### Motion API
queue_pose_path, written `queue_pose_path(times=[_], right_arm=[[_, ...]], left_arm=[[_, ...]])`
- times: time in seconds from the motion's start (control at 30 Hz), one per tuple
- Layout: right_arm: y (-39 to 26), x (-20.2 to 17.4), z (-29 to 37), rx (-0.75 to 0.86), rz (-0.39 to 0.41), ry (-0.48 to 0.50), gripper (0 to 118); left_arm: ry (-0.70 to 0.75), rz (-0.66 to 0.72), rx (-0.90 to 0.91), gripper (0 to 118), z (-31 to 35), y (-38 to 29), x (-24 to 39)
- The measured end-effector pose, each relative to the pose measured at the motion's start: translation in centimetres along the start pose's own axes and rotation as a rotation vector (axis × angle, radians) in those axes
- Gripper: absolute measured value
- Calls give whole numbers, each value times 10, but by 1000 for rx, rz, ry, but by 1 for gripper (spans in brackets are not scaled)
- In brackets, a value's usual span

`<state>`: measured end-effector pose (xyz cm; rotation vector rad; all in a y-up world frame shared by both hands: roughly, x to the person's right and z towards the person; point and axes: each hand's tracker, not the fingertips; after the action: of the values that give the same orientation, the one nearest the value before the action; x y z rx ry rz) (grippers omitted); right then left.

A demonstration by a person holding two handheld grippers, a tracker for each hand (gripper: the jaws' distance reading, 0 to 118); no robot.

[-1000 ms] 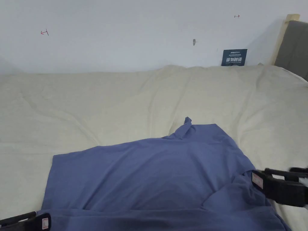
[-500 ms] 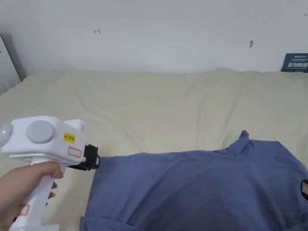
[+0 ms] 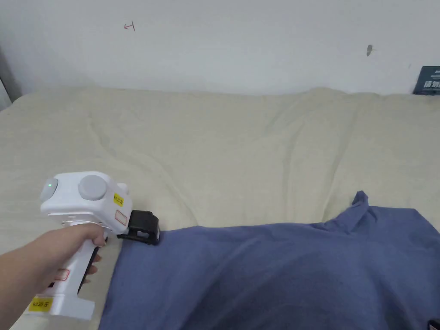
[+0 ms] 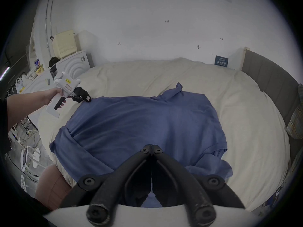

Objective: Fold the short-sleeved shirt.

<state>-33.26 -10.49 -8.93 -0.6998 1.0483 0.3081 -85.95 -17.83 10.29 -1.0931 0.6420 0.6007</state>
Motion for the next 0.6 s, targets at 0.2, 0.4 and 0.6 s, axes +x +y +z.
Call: queue_pose_path(times=[0.2, 0.4, 0.6], right_arm=[[-1, 1, -16, -19, -62, 43, 0], [24, 19, -28, 28, -102, 75, 0], [126, 104, -94, 3, -146, -45, 0]], left_arm=[[49, -251, 64, 48, 13, -19, 36], [6, -234, 70, 3, 18, -14, 35], [24, -254, 120, 3, 36, -16, 39]])
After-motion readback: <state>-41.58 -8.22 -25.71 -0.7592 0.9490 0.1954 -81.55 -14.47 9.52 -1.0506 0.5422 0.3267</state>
